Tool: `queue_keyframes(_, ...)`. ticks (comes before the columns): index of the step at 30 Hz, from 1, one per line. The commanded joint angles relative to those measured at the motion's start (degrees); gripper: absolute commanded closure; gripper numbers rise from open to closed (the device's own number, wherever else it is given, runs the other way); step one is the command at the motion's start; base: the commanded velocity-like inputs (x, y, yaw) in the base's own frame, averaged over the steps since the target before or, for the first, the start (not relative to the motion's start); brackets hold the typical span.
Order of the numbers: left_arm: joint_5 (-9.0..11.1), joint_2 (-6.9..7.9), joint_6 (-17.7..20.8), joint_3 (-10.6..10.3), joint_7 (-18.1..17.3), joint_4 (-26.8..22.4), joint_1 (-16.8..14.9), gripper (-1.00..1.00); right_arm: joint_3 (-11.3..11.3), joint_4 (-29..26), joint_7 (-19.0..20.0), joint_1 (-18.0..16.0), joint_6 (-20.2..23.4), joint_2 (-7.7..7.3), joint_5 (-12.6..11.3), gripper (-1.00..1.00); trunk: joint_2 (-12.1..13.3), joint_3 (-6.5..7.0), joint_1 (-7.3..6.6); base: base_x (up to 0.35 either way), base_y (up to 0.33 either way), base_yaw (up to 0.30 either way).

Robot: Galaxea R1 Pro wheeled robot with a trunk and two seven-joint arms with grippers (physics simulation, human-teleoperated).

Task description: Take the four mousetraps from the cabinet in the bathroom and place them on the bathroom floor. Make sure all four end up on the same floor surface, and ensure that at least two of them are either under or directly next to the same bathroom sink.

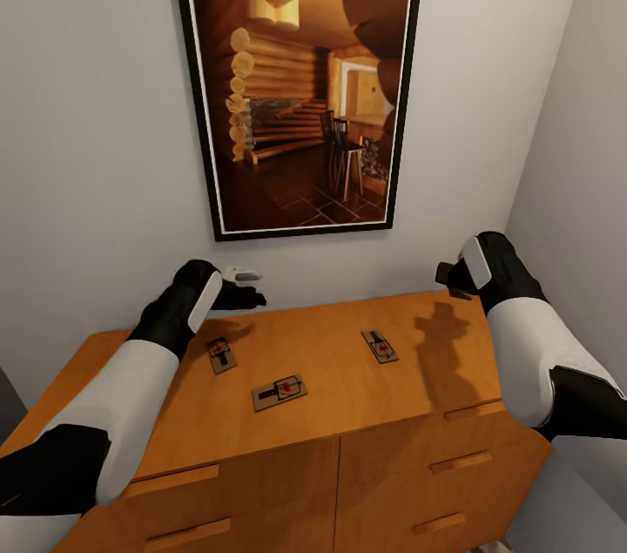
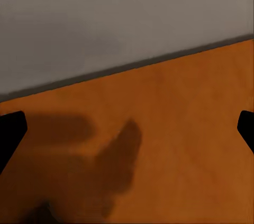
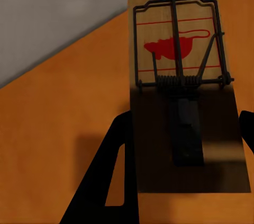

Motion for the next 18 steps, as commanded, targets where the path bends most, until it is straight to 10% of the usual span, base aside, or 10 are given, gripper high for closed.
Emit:
queue_keyframes(1,0.2,-0.86,0.2,0.2,2.2,0.4,0.0,-1.00,0.0,0.0,-0.5,0.0,0.1,-0.02,-0.6,1.00,0.0,-0.07,0.00,0.000,0.000,0.000)
queue_keyframes(18,2.6,-2.46,0.3,1.4,6.7,1.2,0.0,-1.00,0.1,0.0,-0.5,0.0,0.1,-0.05,-0.4,1.00,0.0,-0.07,0.00,0.000,0.000,0.000)
